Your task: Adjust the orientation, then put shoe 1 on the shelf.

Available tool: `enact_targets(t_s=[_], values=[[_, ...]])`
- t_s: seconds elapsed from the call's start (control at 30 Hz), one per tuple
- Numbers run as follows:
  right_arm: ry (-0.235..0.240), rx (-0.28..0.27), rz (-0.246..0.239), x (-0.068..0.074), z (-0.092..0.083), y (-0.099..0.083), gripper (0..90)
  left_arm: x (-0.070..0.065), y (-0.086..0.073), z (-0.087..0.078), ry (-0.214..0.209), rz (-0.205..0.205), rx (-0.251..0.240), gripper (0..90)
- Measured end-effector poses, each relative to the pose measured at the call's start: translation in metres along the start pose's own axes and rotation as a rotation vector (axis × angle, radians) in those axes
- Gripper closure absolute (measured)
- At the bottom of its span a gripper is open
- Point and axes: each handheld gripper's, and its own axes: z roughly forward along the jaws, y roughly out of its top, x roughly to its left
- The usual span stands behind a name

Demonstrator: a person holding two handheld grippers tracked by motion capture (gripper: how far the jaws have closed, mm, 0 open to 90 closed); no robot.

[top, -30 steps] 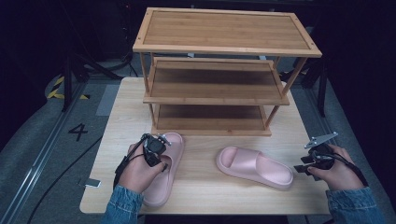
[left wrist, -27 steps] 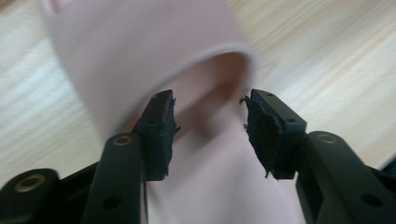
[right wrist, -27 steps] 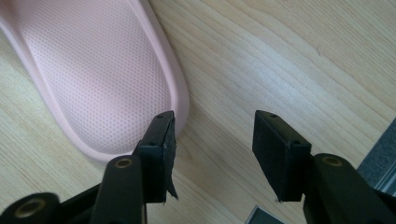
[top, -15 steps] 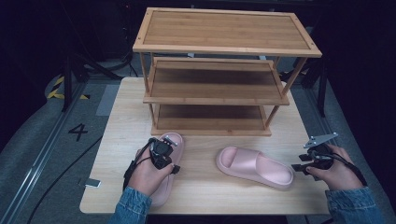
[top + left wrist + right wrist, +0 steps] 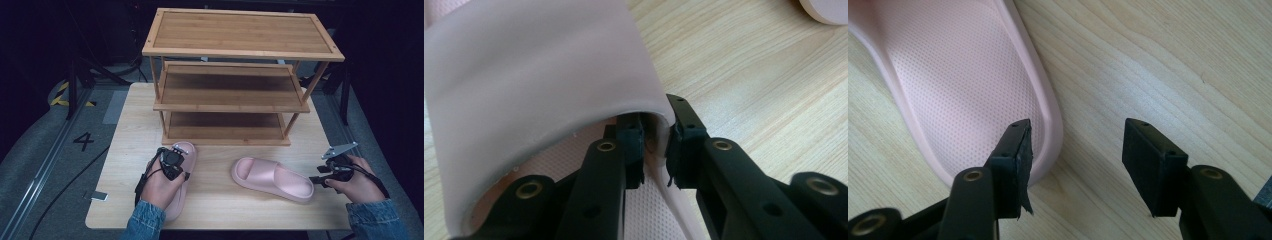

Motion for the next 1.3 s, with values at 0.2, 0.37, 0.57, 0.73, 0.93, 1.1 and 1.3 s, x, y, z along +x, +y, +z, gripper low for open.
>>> enact_targets(t_s=[0.2, 0.37, 0.57, 0.73, 0.93, 1.1, 1.3], values=[[0.001, 0.005, 0.008, -0.001, 0.0, -0.006, 46.8, -0.001, 0.002, -0.012, 0.012, 0.044, 0.013, 84.5], [-0.008, 0.003, 0.033, -0.004, -0.004, -0.013, 46.8, -0.003, 0.006, -0.023, -0.018, 0.095, 0.054, 84.7], [-0.013, -0.003, 0.046, -0.004, -0.007, -0.018, 46.9, -0.01, 0.011, -0.036, -0.033, 0.137, 0.063, 84.7], [-0.022, 0.0, 0.076, -0.007, -0.01, -0.029, 46.9, -0.013, 0.019, -0.048, -0.039, 0.163, 0.08, 84.6], [-0.034, -0.005, 0.095, -0.008, -0.016, -0.036, 47.0, -0.015, 0.027, -0.06, -0.038, 0.19, 0.094, 84.6], [-0.043, -0.001, 0.102, -0.009, -0.017, -0.041, 47.0, -0.021, 0.037, -0.072, -0.051, 0.227, 0.094, 84.6], [-0.041, 0.001, 0.103, -0.009, -0.017, -0.042, 46.9, -0.024, 0.046, -0.086, -0.049, 0.255, 0.101, 84.6]])
